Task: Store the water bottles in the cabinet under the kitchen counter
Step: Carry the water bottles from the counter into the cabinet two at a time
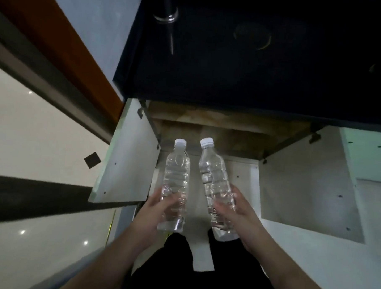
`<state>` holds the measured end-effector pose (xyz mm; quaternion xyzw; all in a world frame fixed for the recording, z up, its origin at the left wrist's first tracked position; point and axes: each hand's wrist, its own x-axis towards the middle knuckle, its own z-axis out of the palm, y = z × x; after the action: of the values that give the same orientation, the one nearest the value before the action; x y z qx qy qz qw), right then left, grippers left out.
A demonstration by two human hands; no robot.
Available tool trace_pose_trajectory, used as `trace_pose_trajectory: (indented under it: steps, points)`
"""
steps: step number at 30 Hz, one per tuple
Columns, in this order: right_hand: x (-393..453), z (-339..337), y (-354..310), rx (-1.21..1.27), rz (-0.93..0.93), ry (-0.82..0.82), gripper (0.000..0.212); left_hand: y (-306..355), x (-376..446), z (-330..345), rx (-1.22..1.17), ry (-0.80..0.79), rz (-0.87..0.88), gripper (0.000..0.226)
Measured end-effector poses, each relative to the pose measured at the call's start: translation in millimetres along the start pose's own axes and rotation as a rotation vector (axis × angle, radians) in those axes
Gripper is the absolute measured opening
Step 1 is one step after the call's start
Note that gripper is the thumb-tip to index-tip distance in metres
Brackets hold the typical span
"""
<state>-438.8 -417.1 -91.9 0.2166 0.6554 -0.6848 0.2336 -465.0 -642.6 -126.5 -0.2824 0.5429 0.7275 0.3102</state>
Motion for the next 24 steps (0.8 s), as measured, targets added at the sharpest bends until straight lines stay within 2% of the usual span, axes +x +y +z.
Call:
trace_pose_trajectory:
  steps: [5, 7, 11, 14, 17, 18, 20, 22, 24]
  points:
    - [47.0, -11.8, 14.7, 0.03, -0.005, 0.052, 0.043, 2.6, 62.4, -5.0, 0.002, -0.058, -0.07, 0.09]
    - [73.6, -21.0, 24.3, 0.07, 0.016, 0.031, 0.05, 3.7, 87.1, -0.1, 0.02, -0.058, -0.075, 0.094]
    - [133.6, -41.7, 41.0, 0.032, -0.008, -0.059, 0.07, 0.9, 142.3, 8.0, 0.042, -0.075, -0.046, 0.117]
    - [184.7, -53.6, 58.1, 0.039, -0.006, -0.054, 0.085, -8.2, 192.2, 10.7, 0.043, -0.077, -0.01, 0.113]
    - [231.9, -59.6, 69.8, 0.002, -0.049, 0.013, 0.074, -17.1, 239.7, 19.4, -0.001, -0.043, -0.006, 0.087]
    - [246.0, -62.5, 72.8, -0.012, -0.066, 0.047, 0.067, -18.3, 254.2, 23.3, -0.004, -0.05, 0.011, 0.088]
    - [272.7, -73.4, 79.5, -0.057, -0.089, 0.136, 0.059, -17.2, 282.3, 28.6, 0.033, -0.059, 0.065, 0.106]
    - [295.0, -89.1, 87.2, -0.123, -0.139, 0.226, 0.061, -13.8, 308.7, 28.8, 0.109, -0.06, 0.152, 0.112]
    - [315.0, -106.6, 94.4, -0.136, -0.197, 0.292, 0.067, -11.2, 335.4, 27.4, 0.19, -0.079, 0.222, 0.108]
